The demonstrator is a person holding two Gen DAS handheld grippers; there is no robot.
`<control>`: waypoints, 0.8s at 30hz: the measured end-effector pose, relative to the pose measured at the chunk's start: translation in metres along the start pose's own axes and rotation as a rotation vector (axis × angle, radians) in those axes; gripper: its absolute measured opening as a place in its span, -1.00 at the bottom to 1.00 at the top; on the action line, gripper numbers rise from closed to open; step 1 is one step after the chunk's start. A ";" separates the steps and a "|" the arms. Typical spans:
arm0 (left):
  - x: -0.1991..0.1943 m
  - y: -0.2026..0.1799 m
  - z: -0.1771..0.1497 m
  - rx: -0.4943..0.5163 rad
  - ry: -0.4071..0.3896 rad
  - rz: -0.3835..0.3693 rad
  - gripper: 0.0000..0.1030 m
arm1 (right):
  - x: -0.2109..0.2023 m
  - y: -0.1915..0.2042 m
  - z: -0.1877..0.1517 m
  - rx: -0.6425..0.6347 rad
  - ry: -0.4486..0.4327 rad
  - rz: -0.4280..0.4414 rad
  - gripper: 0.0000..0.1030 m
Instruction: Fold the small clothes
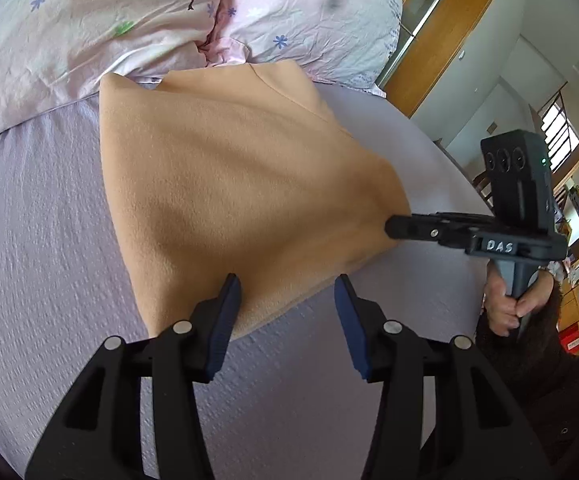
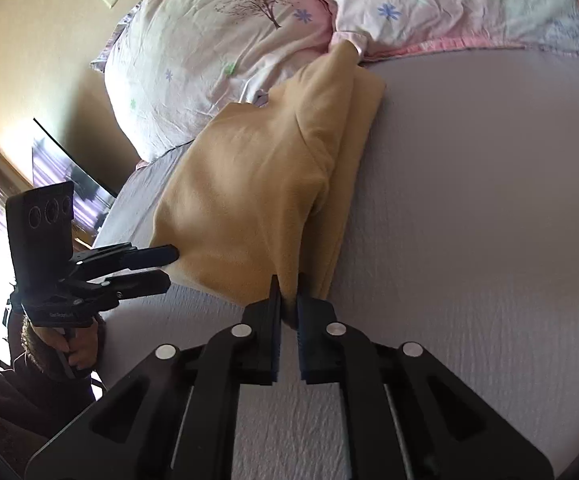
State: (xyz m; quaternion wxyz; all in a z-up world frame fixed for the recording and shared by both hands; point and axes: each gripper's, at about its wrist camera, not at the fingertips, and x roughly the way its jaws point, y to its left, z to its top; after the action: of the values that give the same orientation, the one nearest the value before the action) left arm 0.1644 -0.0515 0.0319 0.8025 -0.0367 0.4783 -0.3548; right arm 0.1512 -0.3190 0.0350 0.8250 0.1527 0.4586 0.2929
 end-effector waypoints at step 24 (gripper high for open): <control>-0.046 -0.002 -0.023 -0.089 -0.121 0.155 0.96 | -0.006 0.018 0.048 -0.011 -0.123 -0.287 0.97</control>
State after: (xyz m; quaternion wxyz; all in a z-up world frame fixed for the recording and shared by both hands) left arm 0.1319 -0.0191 0.0547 0.8526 -0.0567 0.4455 -0.2671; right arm 0.1830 -0.3076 0.0734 0.8857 0.0988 0.4228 0.1644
